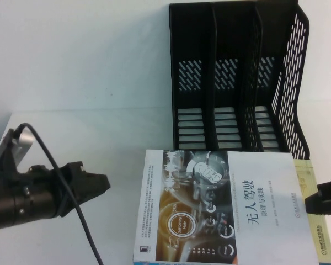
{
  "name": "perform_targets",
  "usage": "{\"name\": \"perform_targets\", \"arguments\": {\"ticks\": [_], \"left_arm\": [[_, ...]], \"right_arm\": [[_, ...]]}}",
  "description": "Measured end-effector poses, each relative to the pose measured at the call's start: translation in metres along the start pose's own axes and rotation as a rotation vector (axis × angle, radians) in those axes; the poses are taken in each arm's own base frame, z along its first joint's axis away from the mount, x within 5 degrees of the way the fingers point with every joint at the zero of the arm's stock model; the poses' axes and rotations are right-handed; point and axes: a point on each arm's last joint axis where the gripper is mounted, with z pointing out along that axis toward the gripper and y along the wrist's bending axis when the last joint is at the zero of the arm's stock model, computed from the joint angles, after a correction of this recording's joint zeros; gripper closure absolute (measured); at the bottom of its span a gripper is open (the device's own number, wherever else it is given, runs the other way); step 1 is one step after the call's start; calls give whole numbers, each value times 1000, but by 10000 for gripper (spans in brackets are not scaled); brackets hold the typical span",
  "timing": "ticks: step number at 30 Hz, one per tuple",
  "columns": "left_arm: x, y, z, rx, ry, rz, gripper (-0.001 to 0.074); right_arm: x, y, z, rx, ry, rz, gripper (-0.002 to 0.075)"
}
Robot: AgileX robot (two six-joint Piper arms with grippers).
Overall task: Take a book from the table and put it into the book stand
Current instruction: Push book with right arm
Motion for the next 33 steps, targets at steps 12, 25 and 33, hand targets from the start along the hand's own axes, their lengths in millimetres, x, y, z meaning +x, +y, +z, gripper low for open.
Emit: {"name": "perform_targets", "arguments": {"ticks": [12,25,33], "left_arm": [[-26,2,40,107,165,-59,309],[-22,5,43,115,216,-60,298],[-19,9,43,68,253,-72,267]], "right_arm": [[-6,-2,11,21,-18,-5,728],[-9,2,15,-39,-32,5,728],[-11,3,15,-55,-48,16,728]]}}
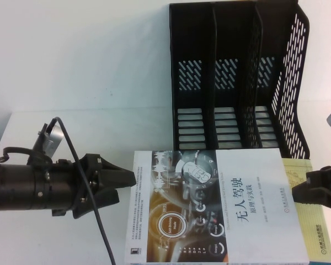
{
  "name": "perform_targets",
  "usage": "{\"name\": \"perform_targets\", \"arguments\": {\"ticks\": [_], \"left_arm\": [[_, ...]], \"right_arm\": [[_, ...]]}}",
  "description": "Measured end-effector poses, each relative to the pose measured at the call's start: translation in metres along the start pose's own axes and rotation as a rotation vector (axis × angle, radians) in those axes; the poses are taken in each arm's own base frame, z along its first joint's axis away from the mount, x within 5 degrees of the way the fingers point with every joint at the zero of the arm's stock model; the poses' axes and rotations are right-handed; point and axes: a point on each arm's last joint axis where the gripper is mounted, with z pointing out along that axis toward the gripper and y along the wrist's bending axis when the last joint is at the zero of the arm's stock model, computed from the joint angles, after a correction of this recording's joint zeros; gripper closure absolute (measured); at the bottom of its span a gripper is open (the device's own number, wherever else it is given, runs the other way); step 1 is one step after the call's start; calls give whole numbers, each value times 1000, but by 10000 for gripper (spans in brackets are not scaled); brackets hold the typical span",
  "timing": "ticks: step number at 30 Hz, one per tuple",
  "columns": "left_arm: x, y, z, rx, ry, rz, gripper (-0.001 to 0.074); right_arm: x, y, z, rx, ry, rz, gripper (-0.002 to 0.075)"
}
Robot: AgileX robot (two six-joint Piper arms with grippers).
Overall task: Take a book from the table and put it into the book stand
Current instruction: Push book with right arm
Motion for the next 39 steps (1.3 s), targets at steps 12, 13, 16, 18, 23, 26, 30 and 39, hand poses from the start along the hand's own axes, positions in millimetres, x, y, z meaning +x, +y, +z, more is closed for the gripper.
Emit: {"name": "perform_targets", "arguments": {"ticks": [12,13,16,18,23,26,30,39], "left_arm": [[4,1,-2,-1,56,-11,194],[3,2,-4,-1,51,-20,194],[-3,8,-14,8,28,-55,194],[-8,13,-23,18,5,-82,194],[-17,25,-38,43,-27,-126,194],[-18,31,-39,88,0,-140,193],[-22,43,-30,126,20,-165,193],[-24,69,-15,110,70,-207,193]], "right_arm": [[4,15,20,-16,28,-78,728],[4,17,23,-21,26,-82,728],[3,22,30,-33,25,-73,728],[3,24,33,-38,26,-64,728],[1,24,38,-46,27,-40,728],[-2,25,39,-56,37,-43,728],[-3,26,40,-61,41,-43,728],[-3,26,40,-62,43,-43,728]]}}
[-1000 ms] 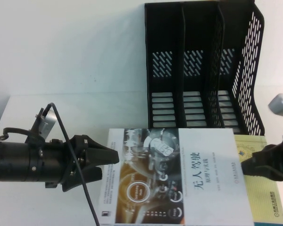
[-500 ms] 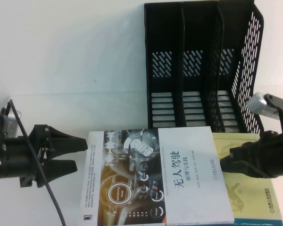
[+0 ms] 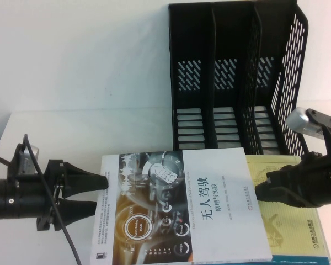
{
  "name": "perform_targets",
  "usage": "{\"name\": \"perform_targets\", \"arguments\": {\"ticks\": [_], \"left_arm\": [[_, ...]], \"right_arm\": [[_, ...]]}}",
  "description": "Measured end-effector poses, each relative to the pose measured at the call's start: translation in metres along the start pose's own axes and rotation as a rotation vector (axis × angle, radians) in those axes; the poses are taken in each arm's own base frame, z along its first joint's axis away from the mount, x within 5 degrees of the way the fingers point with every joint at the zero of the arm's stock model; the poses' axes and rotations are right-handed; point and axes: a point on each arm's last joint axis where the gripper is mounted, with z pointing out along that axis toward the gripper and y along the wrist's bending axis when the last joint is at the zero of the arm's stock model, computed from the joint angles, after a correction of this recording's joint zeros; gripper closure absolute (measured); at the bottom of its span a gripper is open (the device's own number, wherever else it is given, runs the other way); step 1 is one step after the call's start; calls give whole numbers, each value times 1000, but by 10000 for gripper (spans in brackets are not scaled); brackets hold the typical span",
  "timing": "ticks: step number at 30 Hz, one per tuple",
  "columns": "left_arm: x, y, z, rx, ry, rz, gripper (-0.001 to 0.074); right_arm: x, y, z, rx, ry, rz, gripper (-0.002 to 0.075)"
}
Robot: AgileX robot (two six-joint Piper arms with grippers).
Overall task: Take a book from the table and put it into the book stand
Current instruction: Push book with right arm
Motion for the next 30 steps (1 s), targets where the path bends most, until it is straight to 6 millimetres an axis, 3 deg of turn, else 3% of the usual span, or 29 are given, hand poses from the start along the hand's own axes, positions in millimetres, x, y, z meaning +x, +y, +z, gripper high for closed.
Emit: {"name": "perform_targets", "arguments": {"ticks": [10,19,30], "left_arm": [[14,-9,26,3,106,36,193],[14,-9,27,4,107,29,193],[14,-9,27,-1,112,17,193]], "right_arm": [[0,0,0,-4,2,2,728],[-1,2,2,-26,3,33,728],[7,18,10,-57,33,-2,728]]}}
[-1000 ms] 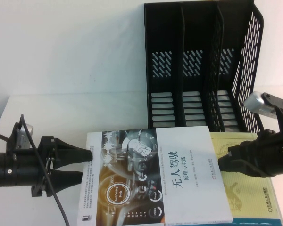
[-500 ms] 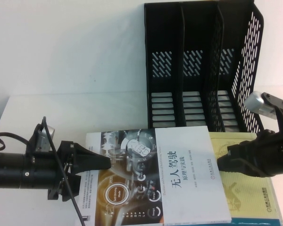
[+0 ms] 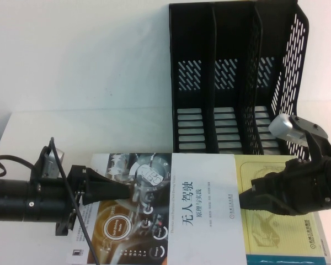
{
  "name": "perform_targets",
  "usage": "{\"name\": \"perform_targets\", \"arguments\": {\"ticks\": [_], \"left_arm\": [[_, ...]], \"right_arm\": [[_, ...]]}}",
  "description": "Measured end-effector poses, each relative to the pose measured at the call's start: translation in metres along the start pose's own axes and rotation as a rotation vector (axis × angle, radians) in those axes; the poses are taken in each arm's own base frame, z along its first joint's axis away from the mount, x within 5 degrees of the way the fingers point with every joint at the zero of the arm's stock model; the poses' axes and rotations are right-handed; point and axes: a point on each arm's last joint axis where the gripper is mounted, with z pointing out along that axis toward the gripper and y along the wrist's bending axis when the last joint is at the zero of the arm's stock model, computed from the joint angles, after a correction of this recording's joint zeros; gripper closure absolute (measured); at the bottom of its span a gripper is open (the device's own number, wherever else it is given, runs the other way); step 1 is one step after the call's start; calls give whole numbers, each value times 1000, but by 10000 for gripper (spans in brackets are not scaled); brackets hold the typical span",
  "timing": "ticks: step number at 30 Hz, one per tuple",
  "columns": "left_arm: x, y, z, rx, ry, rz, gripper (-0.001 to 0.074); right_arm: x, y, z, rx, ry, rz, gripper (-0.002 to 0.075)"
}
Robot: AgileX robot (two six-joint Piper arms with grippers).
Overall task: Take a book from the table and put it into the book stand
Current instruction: Push book with right arm, then pick up the book with your left arm
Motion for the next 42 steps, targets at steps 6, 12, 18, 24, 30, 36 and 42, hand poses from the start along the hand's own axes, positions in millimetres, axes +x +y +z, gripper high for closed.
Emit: {"name": "perform_targets", "arguments": {"ticks": [6,12,18,24,30,36,42], "left_arm": [[3,1,0,-14,31,-16,193],[7,-5,-4,-35,35,14,193],[11,-15,-9,-48,27,58,193],[13,-17,-11,-57,28,71,278],[14,-19,-11,-37,35,92,582],[15,-22,-11,-18,38,104,632],[17,-38,-29,-55,1,122,633]], "right_arm": [[-1,0,0,2,-6,2,728],[-1,0,0,1,-14,7,728],[-2,0,2,-7,-21,22,728],[-5,1,3,-11,-24,12,728],[-7,1,3,2,-35,-7,728],[-8,0,2,12,-35,-39,728],[-11,-8,-16,51,-54,-88,728]]}}
